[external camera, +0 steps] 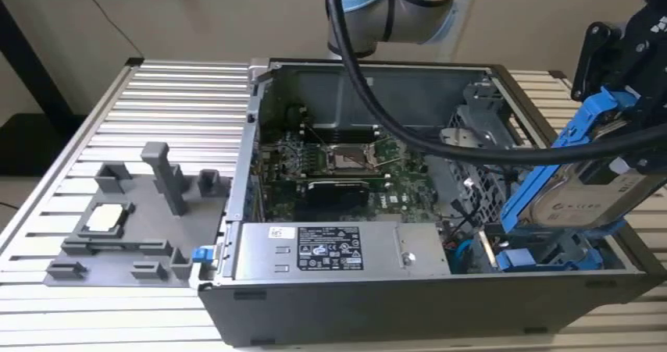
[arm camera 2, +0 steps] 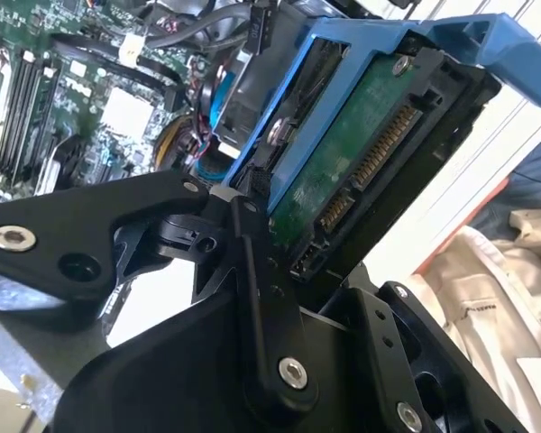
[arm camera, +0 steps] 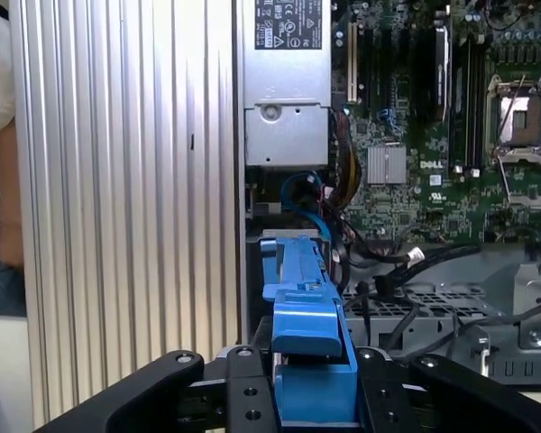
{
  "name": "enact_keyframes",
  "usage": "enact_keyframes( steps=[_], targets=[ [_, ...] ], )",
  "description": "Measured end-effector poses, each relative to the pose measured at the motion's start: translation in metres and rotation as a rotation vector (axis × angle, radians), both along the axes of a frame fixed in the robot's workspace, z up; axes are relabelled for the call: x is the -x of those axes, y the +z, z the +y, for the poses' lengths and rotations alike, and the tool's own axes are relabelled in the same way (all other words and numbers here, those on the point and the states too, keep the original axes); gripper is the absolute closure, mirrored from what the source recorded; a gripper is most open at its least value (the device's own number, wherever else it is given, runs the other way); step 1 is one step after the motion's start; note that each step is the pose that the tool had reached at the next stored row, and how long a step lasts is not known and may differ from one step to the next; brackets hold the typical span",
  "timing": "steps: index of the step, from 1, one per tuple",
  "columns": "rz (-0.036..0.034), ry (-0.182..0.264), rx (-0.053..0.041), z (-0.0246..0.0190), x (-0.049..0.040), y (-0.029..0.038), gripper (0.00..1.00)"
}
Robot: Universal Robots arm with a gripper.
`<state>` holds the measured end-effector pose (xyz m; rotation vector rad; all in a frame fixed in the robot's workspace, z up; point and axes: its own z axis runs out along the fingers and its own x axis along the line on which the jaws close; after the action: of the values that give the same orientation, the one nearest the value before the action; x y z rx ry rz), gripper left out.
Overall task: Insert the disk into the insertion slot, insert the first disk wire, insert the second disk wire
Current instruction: 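Insert the disk into the insertion slot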
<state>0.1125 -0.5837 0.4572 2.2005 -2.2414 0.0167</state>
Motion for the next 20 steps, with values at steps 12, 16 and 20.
enact_keyframes(
  steps=[12, 16, 20],
  targets=[
    [0.0, 0.001, 0.0007, 0.0032, -0.0036, -0.0194, 0.67],
    [0.0, 0.001, 0.0009, 0.0051, -0.0048, -0.0243, 0.67],
    [0.0, 0.001, 0.0009, 0.0079, -0.0062, -0.0281, 0.67]
  ],
)
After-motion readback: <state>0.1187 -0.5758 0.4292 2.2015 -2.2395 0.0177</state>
